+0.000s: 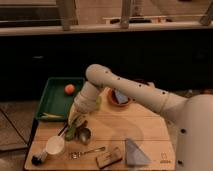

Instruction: Place pepper in metal cup

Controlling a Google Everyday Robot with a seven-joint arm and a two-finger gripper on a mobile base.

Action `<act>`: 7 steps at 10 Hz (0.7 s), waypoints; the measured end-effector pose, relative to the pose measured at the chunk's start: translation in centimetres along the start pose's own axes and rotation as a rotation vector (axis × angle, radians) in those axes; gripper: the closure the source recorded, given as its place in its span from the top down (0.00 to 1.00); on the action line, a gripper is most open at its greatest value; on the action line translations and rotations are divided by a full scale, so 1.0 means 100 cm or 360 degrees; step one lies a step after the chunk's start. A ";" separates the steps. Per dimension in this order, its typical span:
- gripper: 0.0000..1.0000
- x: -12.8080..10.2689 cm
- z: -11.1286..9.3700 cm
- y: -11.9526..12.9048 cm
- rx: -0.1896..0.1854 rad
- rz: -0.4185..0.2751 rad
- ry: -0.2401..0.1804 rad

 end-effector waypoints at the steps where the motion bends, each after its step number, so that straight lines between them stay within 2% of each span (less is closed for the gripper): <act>1: 0.00 0.003 0.002 0.004 0.0010 0.0011 -0.0004; 3: 0.00 0.010 0.009 0.012 0.0029 0.0033 -0.0024; 7: 0.00 0.017 0.012 0.022 0.0060 0.0047 -0.0018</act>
